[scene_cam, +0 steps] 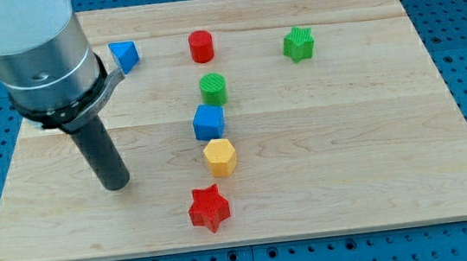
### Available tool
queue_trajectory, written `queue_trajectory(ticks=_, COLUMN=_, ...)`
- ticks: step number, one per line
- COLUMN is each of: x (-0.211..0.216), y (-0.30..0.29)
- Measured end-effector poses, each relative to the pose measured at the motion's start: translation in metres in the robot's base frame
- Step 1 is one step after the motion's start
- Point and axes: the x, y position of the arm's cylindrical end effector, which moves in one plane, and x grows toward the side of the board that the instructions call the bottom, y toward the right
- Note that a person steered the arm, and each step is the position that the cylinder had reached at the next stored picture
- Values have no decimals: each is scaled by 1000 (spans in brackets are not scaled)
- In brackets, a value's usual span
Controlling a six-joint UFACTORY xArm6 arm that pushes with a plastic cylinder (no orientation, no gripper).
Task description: Move red star slightly right
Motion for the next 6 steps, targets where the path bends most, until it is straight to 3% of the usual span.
queue_trajectory(ticks=2, x=54, y=-6)
queue_trajectory(ticks=6, x=56, y=100)
